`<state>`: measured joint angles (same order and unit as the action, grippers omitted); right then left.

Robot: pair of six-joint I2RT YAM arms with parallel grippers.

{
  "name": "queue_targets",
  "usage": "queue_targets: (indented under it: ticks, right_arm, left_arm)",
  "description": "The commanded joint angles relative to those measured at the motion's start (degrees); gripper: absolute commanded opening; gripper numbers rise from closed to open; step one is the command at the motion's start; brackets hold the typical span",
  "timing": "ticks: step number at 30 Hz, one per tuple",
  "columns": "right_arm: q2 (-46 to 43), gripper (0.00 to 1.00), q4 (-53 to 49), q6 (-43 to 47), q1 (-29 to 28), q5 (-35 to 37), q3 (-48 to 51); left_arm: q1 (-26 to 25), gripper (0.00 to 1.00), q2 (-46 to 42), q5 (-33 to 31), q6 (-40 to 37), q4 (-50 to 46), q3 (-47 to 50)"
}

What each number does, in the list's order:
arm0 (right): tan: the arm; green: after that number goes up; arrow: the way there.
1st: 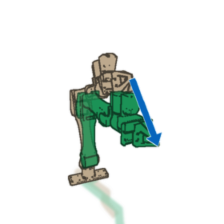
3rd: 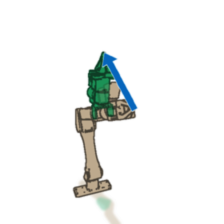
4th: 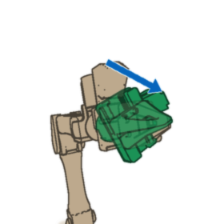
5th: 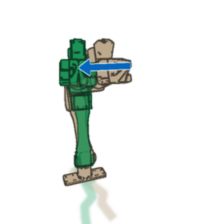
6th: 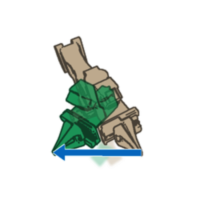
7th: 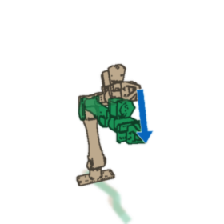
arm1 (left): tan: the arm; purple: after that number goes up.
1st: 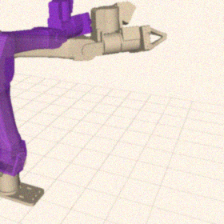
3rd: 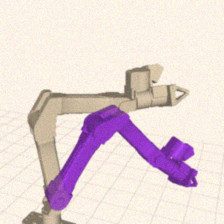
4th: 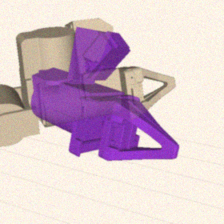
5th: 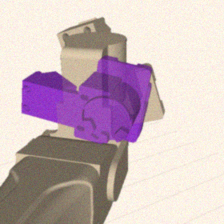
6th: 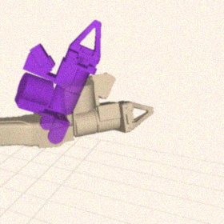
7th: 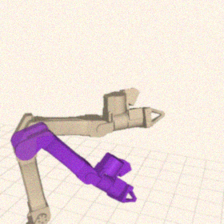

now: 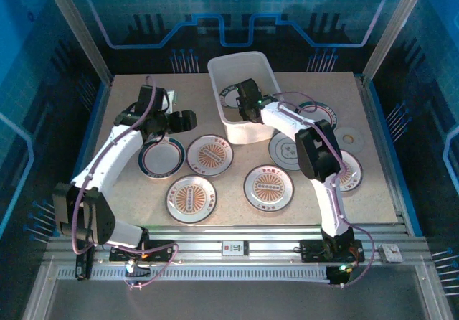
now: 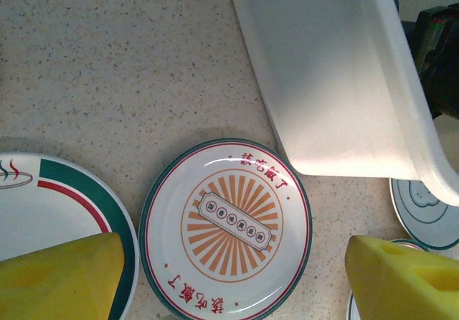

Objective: Place the plates into the plastic bin on the countertop

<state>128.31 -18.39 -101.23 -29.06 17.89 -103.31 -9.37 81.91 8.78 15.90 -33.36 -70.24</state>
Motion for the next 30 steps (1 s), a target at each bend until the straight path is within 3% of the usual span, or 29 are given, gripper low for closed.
queue_targets:
  ticks: [1,12,23,26,30]
  right_arm:
    - [1.44,0.00,1.37,-2.15,0.68,0.24,-1.95]
    - [1.24,0.08,-6.51,-4.33,0.71,1.34,-3.52]
    - [-3.75,0.60,-2.42,0.12,1.05,1.50,1.52]
    - [-6.48,0.70,2.12,3.95,1.10,0.93,3.83]
    - [-9.41,0.75,6.99,9.40,0.97,-0.92,5.64]
  left_arm:
    - [0.58,0.82,0.60,-0.55,-1.39,-2.12,-1.00]
    - [0.58,0.82,-0.65,-0.94,-1.23,-3.60,0.38]
    - [0.58,0.82,-3.10,-1.39,-0.17,-4.04,3.95]
    - [0.58,0.83,-3.47,-1.36,0.31,-4.35,4.98]
    - [0.58,0.83,-3.90,-2.67,2.12,-4.55,6.70]
